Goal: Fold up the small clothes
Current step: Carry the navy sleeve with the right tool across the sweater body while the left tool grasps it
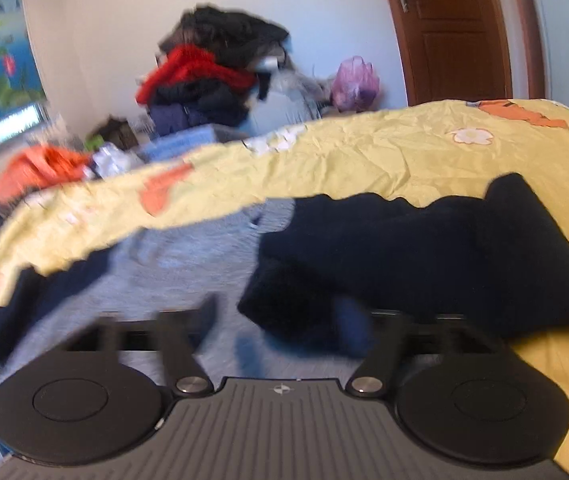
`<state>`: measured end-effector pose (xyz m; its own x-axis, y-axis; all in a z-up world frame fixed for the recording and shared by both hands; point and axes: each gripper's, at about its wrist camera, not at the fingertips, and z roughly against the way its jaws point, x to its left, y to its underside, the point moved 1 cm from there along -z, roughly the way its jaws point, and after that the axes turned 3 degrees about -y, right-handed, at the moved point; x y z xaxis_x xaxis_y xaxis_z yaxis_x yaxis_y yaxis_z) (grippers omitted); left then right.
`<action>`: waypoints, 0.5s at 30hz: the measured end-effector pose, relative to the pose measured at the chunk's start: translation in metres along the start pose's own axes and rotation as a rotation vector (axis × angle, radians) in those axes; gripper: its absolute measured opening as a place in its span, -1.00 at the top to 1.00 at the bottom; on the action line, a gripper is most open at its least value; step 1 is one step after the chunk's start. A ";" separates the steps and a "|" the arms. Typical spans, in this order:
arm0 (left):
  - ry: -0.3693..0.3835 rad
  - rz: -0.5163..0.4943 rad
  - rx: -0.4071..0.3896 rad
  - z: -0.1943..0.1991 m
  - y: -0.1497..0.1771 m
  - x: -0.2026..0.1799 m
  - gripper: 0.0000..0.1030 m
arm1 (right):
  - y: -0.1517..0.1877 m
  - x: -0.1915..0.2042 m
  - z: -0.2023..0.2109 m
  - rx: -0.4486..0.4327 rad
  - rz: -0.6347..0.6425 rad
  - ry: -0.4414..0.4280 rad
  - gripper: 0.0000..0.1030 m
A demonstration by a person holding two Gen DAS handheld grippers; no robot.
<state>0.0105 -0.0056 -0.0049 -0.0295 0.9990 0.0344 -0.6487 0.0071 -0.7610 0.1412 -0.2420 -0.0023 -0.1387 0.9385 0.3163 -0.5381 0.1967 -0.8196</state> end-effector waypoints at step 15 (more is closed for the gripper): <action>0.411 0.436 0.066 -0.036 -0.133 0.022 -1.00 | 0.037 -0.003 0.034 0.059 -0.009 -0.056 -0.99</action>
<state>0.1234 0.0170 0.0743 -0.0151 0.8447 -0.5350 -0.6893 -0.3964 -0.6064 0.0935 -0.2475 -0.0170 -0.1791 0.9189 0.3516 -0.5878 0.1866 -0.7872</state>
